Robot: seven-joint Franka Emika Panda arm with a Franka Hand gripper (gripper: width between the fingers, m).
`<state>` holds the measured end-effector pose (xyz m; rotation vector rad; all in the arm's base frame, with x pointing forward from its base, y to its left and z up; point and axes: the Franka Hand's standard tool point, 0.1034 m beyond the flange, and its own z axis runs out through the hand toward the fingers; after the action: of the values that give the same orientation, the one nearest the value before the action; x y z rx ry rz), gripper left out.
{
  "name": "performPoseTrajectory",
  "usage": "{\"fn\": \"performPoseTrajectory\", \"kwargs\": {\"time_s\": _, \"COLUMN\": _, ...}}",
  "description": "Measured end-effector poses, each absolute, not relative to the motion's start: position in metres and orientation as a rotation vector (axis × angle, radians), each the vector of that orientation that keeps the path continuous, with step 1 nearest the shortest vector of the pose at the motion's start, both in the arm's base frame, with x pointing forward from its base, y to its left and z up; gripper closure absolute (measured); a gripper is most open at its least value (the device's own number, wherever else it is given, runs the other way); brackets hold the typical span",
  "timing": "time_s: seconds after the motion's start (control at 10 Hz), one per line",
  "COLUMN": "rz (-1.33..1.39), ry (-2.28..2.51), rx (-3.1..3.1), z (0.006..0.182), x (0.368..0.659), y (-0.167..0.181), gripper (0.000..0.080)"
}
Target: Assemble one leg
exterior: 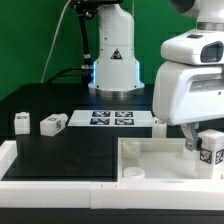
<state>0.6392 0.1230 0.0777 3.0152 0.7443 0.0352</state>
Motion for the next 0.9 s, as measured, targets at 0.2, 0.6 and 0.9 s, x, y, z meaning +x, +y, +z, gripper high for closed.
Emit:
{"fn": "performPoseTrajectory", "kwargs": {"time_s": 0.2, "rz": 0.035, "ry": 0.669, "rx": 3.033, "z": 0.077, "x": 0.639, "y": 0.1226, "gripper": 0.015}}
{"fn": "performPoseTrajectory", "kwargs": {"time_s": 0.6, "rz": 0.039, "ry": 0.404, "rx": 3.084, "z": 0.0766, "x": 0.6387, "y": 0.1237, "gripper": 0.0436}}
{"fn": "performPoseTrajectory", "kwargs": {"time_s": 0.9, "rz": 0.047, "ry": -0.356, "rx": 3.097, "z": 0.0764, "x": 0.6389, "y": 0.1225, "gripper": 0.0509}}
